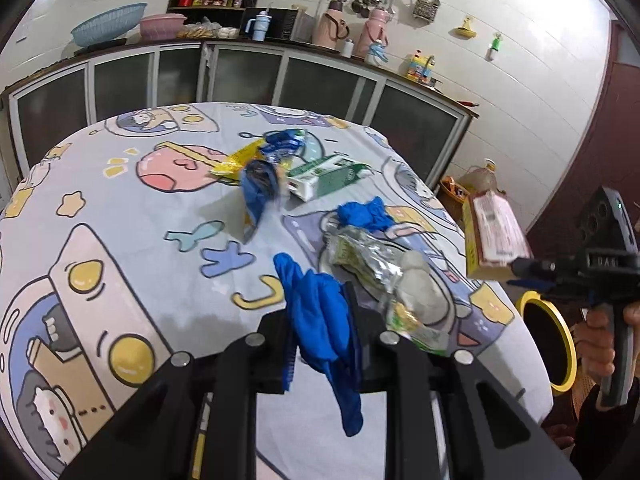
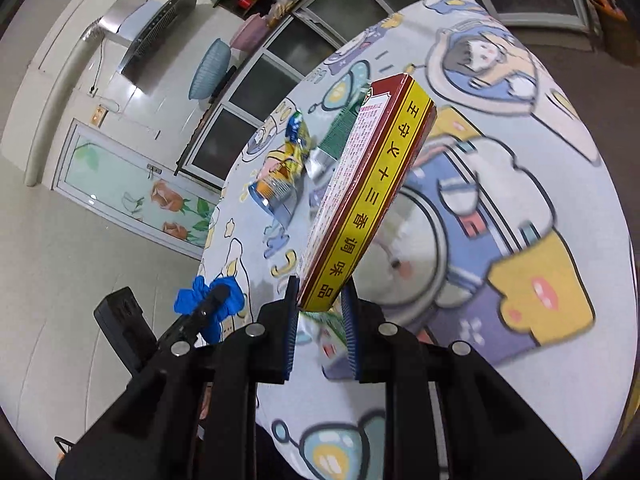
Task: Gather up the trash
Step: 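Carry the glove and spice box over the bin and release both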
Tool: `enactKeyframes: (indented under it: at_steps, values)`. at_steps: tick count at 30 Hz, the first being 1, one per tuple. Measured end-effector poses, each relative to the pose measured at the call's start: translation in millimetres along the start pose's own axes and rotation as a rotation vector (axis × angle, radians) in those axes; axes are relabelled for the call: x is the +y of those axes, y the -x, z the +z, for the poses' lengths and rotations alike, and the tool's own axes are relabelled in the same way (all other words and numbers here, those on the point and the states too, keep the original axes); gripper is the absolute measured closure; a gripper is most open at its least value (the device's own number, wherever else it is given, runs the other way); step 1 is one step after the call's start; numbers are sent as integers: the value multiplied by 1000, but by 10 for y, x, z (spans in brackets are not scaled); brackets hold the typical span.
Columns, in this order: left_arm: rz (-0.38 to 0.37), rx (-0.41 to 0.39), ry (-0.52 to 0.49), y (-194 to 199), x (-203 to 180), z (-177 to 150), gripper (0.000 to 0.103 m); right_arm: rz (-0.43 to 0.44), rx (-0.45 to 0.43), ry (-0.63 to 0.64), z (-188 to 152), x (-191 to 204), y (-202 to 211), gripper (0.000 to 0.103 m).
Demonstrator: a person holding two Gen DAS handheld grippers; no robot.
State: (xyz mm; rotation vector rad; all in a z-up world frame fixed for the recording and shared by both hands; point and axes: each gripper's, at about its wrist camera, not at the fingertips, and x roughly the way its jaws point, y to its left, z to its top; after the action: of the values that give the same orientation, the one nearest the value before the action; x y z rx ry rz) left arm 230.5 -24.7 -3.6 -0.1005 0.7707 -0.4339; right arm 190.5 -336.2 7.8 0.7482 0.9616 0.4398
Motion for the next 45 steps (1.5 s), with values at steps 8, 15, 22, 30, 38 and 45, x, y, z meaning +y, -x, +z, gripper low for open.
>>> enactKeyframes:
  at_steps: [8,15,22,30,38,45]
  values:
    - [-72,20,-102,-82,-636,7,84,-12,-59,-68,-282,-443,492,82]
    - [-180,56,-210,-335,-1430,17,84,-78,-178,-110,-458,-803,1154,82]
    - [-311,84,-329,-561,-2329,14,84,-165,-308,-184,-673,-1247,1864,82]
    - [-434,113,-450,-769,-3226,-115,84,-300,-410,-275,-1030,-1752,2425,82]
    - [-499,157,-534,-976,-3871,-327,84,-387,-445,-364,-1306,-2177,2652,82]
    - [-524,205,-537,-1209,-4195,-481,84,-428,-437,-401,-1434,-2416,2710,82]
